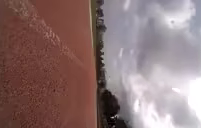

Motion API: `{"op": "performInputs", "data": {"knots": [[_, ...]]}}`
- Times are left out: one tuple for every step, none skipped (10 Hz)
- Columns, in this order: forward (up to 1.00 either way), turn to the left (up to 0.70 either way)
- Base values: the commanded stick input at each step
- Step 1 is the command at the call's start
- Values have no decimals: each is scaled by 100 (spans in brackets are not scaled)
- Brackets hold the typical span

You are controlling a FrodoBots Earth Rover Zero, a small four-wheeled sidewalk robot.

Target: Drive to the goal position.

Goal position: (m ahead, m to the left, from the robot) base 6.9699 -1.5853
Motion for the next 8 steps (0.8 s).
{"op": "performInputs", "data": {"knots": [[45,0],[45,0],[45,0],[45,0],[45,0],[45,0],[45,0],[45,0]]}}
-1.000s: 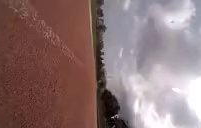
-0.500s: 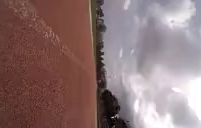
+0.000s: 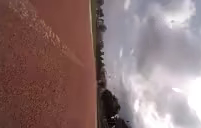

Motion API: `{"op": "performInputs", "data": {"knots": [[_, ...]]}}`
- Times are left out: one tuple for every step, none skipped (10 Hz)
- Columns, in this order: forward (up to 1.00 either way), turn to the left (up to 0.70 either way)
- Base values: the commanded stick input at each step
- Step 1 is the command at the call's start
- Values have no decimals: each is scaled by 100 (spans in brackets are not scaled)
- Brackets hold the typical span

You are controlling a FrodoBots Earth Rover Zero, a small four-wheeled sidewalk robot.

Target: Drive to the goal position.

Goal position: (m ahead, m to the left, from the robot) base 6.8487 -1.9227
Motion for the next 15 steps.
{"op": "performInputs", "data": {"knots": [[45,0],[45,0],[45,0],[45,0],[45,0],[45,0],[45,0],[45,0],[45,0],[45,0],[45,0],[45,0],[45,0],[45,0],[45,0]]}}
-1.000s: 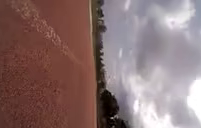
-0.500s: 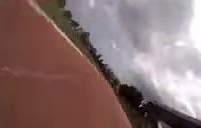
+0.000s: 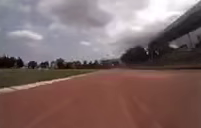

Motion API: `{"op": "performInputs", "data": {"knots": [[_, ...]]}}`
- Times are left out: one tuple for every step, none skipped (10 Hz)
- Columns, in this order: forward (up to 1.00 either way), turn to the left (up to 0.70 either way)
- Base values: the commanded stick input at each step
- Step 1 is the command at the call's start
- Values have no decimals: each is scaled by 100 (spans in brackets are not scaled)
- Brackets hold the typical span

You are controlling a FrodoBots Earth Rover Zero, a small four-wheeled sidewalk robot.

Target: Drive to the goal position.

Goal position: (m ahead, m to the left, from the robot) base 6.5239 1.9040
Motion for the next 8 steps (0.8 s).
{"op": "performInputs", "data": {"knots": [[45,0],[45,0],[45,0],[45,0],[45,0],[45,0],[45,0],[45,0]]}}
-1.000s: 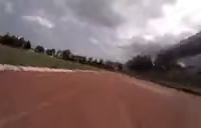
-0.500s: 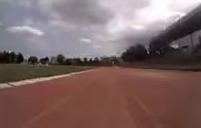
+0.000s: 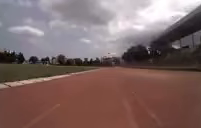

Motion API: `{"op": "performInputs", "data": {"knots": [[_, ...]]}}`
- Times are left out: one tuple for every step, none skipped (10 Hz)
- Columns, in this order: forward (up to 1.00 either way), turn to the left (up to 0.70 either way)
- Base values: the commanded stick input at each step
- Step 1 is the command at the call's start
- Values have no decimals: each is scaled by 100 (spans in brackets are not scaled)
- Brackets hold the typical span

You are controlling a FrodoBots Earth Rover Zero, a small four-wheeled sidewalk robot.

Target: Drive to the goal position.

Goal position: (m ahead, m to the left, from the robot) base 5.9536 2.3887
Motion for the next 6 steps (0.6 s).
{"op": "performInputs", "data": {"knots": [[45,0],[45,0],[45,0],[45,0],[45,0],[45,0]]}}
